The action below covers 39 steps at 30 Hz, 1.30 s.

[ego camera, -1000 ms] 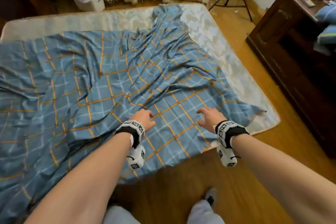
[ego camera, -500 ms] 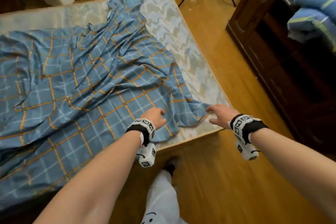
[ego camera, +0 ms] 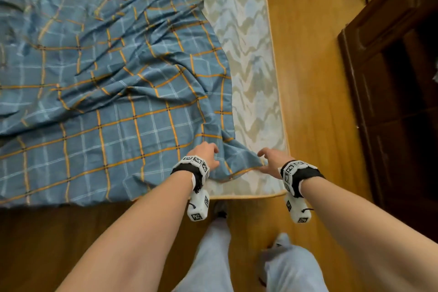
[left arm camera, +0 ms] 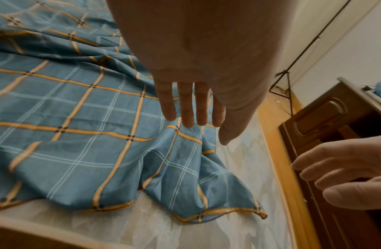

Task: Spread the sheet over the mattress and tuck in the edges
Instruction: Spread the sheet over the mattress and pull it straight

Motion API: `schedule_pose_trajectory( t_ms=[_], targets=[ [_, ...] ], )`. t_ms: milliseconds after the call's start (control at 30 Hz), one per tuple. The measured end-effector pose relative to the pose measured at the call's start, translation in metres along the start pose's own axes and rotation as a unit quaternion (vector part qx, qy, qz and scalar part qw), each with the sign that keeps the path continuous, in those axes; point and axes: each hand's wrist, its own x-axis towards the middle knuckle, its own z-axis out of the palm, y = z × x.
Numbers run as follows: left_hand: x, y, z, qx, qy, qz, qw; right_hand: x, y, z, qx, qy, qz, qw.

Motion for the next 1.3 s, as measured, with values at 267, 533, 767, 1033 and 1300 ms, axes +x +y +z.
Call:
schedule_pose_trajectory(
  t_ms=[267,533,767,1033,1300],
  targets=[
    [0.066,0.019,0.086,-0.086,0.026,-0.102,0.991,0.125,0.042,0.045,-0.004,-0.055,-0.036,0.998],
    [0.103,0.059,0.187,-0.132,0.018,-0.152,0.979,0.178,0.075,0.094,0.085,-0.048,-0.098,0.99],
    [0.028,0.146,0.128,-0.134,0.135,-0.179,0.965,0.083,0.077,-0.019,0.238,-0.084,-0.261,0.932],
    [-0.103,0.261,0.043,-0.351,0.292,-0.245,0.855,-0.056,0.106,-0.148,0.208,-0.008,-0.412,0.887],
    [-0.178,0.341,0.047,-0.391,0.307,-0.22,0.839,-0.143,0.153,-0.173,0.04,0.13,-0.474,0.87]
  ],
)
